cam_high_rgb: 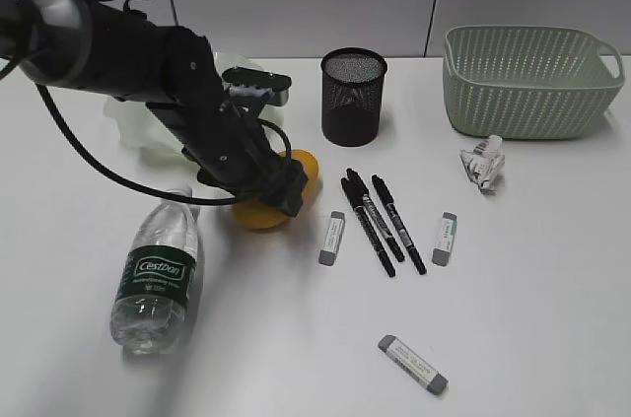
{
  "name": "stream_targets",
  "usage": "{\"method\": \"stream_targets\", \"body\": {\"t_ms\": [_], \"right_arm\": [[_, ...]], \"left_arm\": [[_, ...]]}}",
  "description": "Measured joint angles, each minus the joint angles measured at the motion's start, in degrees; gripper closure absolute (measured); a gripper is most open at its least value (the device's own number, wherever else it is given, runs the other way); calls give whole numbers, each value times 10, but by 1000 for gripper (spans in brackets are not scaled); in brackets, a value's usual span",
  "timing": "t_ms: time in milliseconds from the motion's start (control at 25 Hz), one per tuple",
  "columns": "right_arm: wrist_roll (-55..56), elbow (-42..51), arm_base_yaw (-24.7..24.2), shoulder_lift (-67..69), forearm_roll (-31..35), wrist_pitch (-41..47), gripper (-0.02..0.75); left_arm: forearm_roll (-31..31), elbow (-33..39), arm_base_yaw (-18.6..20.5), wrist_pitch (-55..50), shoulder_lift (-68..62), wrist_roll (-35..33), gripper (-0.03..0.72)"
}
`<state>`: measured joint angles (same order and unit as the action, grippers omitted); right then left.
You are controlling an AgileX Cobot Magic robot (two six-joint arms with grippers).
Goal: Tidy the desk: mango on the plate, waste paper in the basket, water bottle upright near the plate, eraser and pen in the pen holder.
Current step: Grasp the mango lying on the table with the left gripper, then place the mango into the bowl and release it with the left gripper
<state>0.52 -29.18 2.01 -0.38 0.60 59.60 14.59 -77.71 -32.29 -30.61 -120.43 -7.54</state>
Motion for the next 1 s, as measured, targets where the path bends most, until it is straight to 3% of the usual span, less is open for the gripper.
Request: {"method": "stream_targets", "body": {"t_ms": [240, 440, 520, 760, 1000], "right_arm": [[0, 0, 0, 0, 0, 0, 497], [0, 0, 0, 0, 0, 0, 497], [0, 0, 0, 0, 0, 0, 497], [0, 0, 0, 0, 0, 0, 497], [0, 0, 0, 0, 1, 0, 497]], "left_arm": [[11, 1, 0, -11, 30, -1, 140], [-4, 1, 3, 60, 132, -3, 140], [-26, 0, 17, 101, 153, -3, 140], [-72, -1, 114, 140, 86, -3, 140], [-106, 0, 130, 144, 27, -3, 132]]}}
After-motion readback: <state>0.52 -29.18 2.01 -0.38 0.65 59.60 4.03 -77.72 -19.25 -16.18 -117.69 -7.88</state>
